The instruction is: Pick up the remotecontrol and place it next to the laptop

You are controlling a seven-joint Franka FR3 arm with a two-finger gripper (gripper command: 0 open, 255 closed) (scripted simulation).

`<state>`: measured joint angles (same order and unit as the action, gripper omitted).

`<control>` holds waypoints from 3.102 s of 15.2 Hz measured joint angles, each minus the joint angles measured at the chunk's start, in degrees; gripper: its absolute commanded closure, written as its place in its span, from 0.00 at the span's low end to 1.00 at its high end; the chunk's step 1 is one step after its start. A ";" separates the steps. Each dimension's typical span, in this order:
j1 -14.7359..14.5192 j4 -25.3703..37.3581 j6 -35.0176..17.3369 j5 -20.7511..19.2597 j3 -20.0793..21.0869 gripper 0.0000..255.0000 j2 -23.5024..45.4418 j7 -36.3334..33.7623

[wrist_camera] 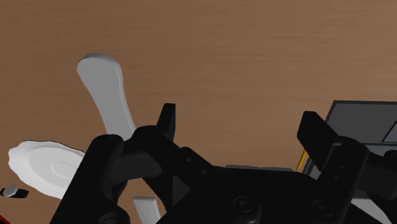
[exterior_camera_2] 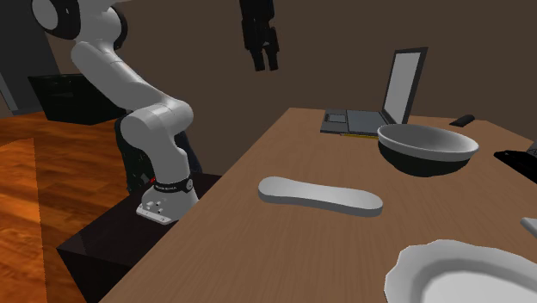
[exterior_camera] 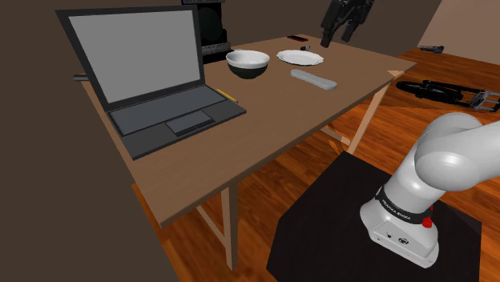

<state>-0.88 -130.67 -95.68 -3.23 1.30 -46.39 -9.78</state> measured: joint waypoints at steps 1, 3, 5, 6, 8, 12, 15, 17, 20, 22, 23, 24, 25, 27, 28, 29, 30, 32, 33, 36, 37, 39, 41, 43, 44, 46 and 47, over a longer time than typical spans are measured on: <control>0.00 0.00 0.00 0.00 0.00 0.00 0.00 0.00; 0.23 -0.52 -1.52 -0.51 -1.11 0.00 1.16 1.16; 0.65 -1.09 -3.58 -1.36 -3.03 0.00 2.83 3.18; 0.89 -1.79 -4.93 -1.84 -4.14 0.00 3.60 4.35; 1.31 -2.55 -7.28 -2.64 -6.19 0.00 5.36 6.54; 2.04 -2.46 -12.48 -3.88 -10.51 0.00 10.99 11.12; 2.41 -1.69 -15.74 -4.31 -13.56 0.00 15.30 14.55; 2.52 -0.35 -17.59 -4.25 -15.59 0.00 18.66 16.96; 2.47 1.02 -21.26 -3.63 -18.29 0.00 24.11 20.24; 2.64 2.80 -23.16 -2.82 -20.58 0.00 28.06 23.34; 2.56 4.24 -23.81 -2.16 -21.48 0.00 30.32 24.71; 2.55 4.71 -24.59 -1.72 -22.07 0.00 31.76 25.67; 2.58 4.59 -25.28 -1.53 -22.36 0.00 32.42 26.12; 2.58 4.06 -27.09 -1.10 -22.83 0.00 33.79 26.81; 2.59 3.71 -27.70 -1.02 -22.93 0.00 34.07 26.94; 2.59 3.32 -28.51 -0.87 -23.08 0.00 34.50 27.15; 2.59 2.95 -29.25 -0.74 -23.19 0.00 34.89 27.30; 2.51 2.34 -30.56 -0.49 -23.26 0.00 35.62 27.37; 2.52 2.17 -30.89 -0.43 -23.33 0.00 35.80 27.48; 2.51 2.02 -31.22 -0.36 -23.36 0.00 35.97 27.52; 2.50 2.02 -31.24 -0.35 -23.36 0.00 36.00 27.53; 2.50 2.02 -31.26 -0.35 -23.37 1.00 36.01 27.53; 2.51 2.02 -31.26 -0.35 -23.37 1.00 36.00 27.54; 2.50 2.03 -31.26 -0.35 -23.36 1.00 36.00 27.54; 2.50 2.03 -31.26 -0.35 -23.36 1.00 36.01 27.54; 2.50 2.03 -31.26 -0.34 -23.36 1.00 36.01 27.54; 2.50 2.03 -31.26 -0.34 -23.36 1.00 36.01 27.54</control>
<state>1.62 -128.64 -126.94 -3.57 -22.07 -10.39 17.76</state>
